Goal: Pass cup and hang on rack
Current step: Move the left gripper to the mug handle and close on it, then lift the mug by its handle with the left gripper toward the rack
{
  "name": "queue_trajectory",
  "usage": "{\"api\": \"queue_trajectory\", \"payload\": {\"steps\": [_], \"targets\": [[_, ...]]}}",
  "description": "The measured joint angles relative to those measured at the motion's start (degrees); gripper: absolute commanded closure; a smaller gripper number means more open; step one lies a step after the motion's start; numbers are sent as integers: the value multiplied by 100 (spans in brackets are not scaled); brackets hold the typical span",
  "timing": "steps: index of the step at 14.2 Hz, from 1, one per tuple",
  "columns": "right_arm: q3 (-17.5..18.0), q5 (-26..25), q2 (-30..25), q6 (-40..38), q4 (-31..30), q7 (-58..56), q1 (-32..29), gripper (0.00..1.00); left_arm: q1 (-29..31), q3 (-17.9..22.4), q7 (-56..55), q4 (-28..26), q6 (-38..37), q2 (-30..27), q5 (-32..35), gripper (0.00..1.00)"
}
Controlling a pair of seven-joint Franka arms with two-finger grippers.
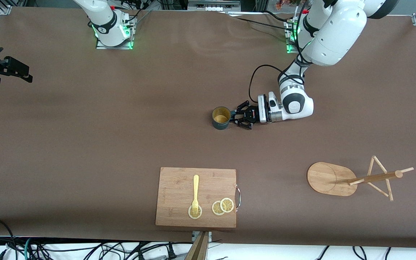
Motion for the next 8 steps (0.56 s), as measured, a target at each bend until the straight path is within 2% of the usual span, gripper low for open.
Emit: {"api": "queue_trajectory", "payload": {"steps": [5, 8], "targets": [[6, 0, 0, 3, 0, 0, 0, 0, 38, 40, -93, 0, -6, 1, 0, 100], [6, 4, 1, 5, 0, 0, 0, 0, 123, 40, -739, -12, -16, -66, -5, 100]]}}
